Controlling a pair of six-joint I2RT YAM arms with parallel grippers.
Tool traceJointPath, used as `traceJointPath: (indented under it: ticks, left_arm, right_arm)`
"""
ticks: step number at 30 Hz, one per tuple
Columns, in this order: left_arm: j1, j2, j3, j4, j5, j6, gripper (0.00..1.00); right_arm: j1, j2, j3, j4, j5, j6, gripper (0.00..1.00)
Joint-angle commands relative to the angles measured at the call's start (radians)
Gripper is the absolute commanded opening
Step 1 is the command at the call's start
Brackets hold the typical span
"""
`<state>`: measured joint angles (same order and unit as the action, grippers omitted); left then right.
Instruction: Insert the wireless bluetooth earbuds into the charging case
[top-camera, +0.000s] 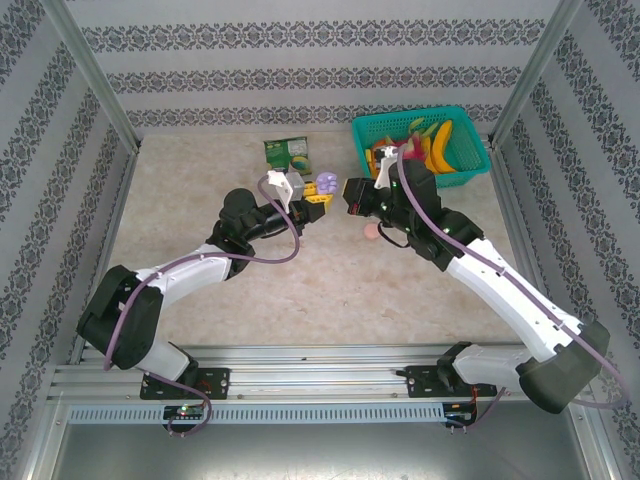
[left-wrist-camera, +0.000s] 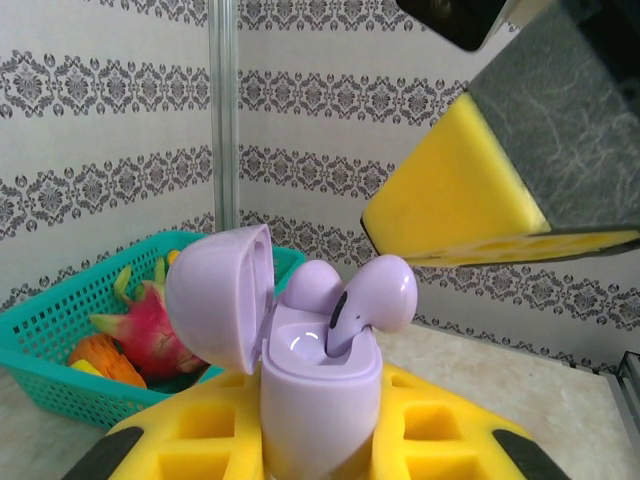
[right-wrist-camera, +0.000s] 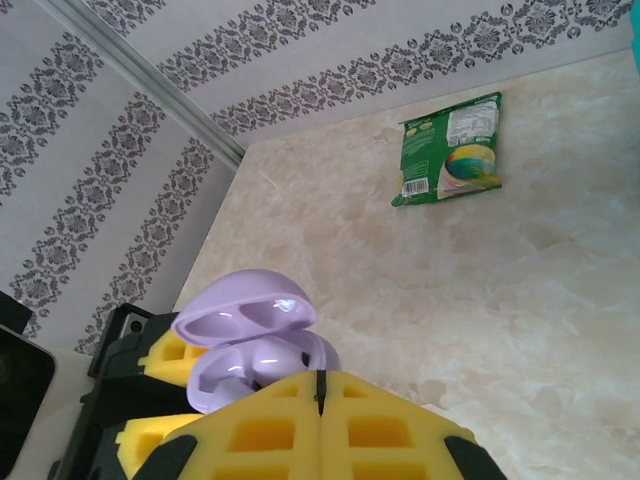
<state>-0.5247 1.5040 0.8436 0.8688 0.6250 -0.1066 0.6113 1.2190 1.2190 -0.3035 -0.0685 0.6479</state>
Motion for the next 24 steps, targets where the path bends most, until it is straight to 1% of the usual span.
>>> traceJointPath:
  ticks: [1, 16, 24]
  left_arm:
    - [-0.011, 0.009, -0.008, 0.059, 0.022, -0.005, 0.00]
    - [-0.011, 0.029, 0.010, 0.071, 0.021, -0.014, 0.00]
    - [-0.012, 0.033, 0.013, 0.075, 0.025, -0.021, 0.00]
  right_arm:
    - [0.017, 0.018, 0.040, -0.006, 0.001, -0.025, 0.05]
    - [0.078, 0.042, 0.020, 0.012, 0.005, -0.010, 0.02]
    - [0.083, 0.075, 0.047, 0.023, 0.002, -0.006, 0.03]
